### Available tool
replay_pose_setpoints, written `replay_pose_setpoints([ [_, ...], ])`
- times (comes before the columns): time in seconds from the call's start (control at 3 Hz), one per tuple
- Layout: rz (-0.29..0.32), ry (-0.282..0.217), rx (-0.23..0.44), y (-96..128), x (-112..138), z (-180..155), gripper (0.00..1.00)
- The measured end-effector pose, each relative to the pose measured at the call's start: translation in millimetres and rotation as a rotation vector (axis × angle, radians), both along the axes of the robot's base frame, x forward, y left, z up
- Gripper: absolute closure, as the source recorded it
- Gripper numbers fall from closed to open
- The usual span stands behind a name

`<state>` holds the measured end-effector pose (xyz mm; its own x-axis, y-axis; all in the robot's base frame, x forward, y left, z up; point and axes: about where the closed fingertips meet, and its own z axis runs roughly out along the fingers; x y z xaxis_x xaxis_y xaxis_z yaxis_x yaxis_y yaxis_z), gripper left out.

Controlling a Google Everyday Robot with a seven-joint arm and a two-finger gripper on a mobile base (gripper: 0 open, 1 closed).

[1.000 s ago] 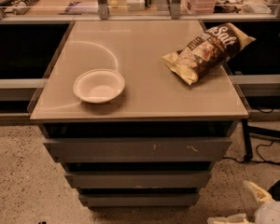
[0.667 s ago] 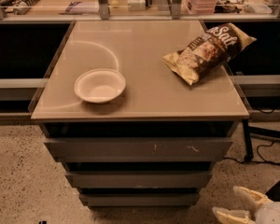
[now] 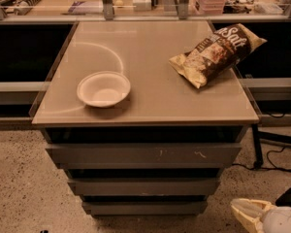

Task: Open middle drawer

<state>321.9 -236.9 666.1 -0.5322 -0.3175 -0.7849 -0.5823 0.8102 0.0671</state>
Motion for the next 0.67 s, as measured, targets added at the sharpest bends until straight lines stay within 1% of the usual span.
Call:
replay_pose_setpoints([
  [0.33,-0.029,-0.003,0.037,-3.8,28.5,-27.4,1.00],
  [0.67,-0.075,-0.003,0.097,-6.2,46.9,-59.1,1.00],
])
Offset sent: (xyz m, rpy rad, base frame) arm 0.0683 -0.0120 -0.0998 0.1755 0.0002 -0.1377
